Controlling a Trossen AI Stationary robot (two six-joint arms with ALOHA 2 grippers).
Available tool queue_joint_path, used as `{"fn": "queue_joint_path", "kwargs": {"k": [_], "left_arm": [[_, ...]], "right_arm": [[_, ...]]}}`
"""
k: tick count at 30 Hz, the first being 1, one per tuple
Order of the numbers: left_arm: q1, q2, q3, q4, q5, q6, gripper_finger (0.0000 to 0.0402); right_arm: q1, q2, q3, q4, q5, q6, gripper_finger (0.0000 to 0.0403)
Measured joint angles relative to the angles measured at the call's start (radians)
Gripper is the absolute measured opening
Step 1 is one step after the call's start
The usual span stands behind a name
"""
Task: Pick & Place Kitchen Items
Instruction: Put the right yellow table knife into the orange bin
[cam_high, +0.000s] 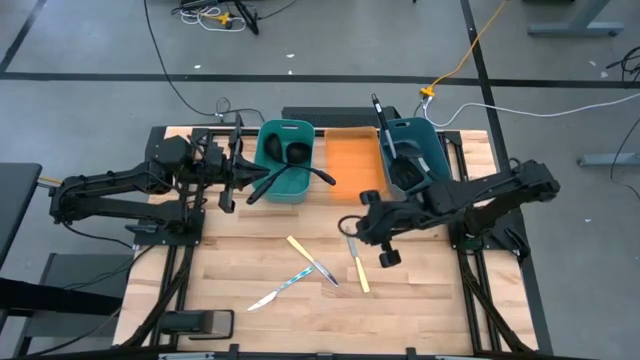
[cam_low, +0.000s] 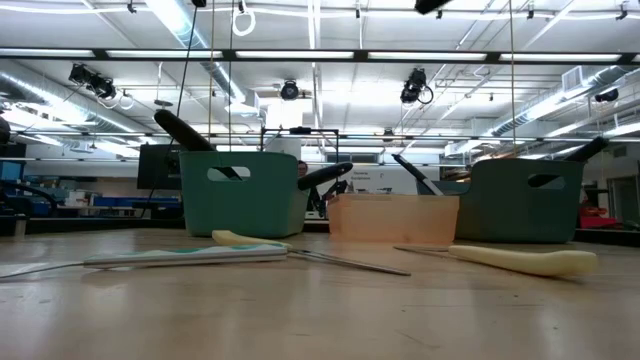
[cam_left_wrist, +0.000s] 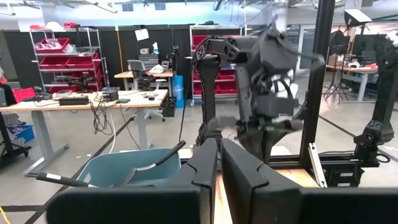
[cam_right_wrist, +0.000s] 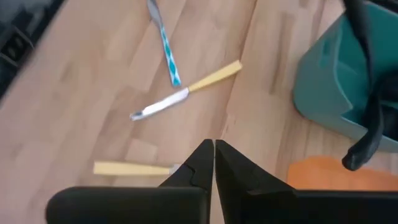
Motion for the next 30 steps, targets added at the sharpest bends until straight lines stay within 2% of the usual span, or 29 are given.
{"fn": "queue_joint_path", "kwargs": {"k": [3,11,30], "left_arm": [[0.0,0.0,0.0,0.0,0.0,-0.001,0.0021],[0.0,0.0,0.0,0.0,0.004,-0.009,0.0016],[0.0,0.0,0.0,-0.001,0.004,-0.009,0.0016]], "right_arm": [[0.0,0.033,0.0,-0.009,-0.021,-0.052,0.0034],[0.0,0.095,0.0,-0.035,-0.18,-0.214,0.0067],[0.003,0.155,0.0,-0.073,-0.183,-0.557,0.0195]]}}
